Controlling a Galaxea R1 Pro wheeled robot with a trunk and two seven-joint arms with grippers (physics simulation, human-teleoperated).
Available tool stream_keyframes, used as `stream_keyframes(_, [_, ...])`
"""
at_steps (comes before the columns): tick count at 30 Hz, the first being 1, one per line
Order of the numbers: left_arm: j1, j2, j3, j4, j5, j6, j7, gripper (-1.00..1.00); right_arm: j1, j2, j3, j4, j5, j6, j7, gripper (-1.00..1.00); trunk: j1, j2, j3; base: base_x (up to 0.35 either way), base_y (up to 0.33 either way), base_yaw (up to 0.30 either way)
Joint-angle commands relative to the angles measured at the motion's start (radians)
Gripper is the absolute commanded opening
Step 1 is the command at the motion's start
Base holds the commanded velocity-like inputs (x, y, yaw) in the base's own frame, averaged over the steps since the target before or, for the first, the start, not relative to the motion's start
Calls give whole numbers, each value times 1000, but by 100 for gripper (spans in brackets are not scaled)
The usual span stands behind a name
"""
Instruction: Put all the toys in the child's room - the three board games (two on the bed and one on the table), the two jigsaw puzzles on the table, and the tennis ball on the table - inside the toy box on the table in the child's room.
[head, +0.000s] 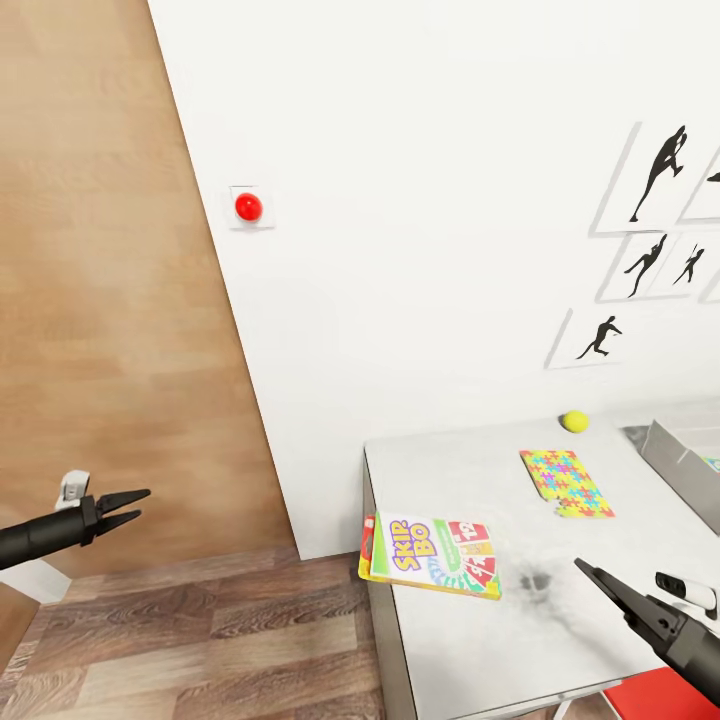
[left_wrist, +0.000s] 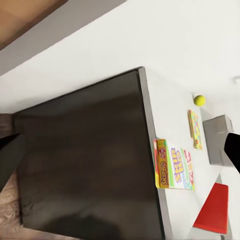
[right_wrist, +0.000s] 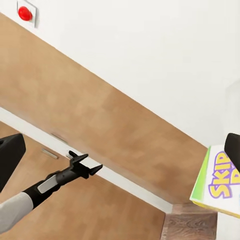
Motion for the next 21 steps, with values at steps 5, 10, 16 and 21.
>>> stream_keyframes(5, [-1,0,-6,0,3,7,-2,100,0,-1,-1,1,-8,10,-1,100,1,-2,0,0,0,-48])
stream_keyframes(10, [-1,0,-9,0,3,6,-2,100,0,-1,-1,2,-9,12,-1,100,1,-2,4,0,0,-146])
stream_keyframes(16, [-1,0,-10,0,3,5,-2,100,0,-2,-2,3,-10,13,0,100,1,-2,10,0,0,-197])
stream_keyframes(21, [-1,0,-12,0,3,5,-2,100,0,-2,-2,3,-12,13,1,100,1,-2,15,0,0,-218])
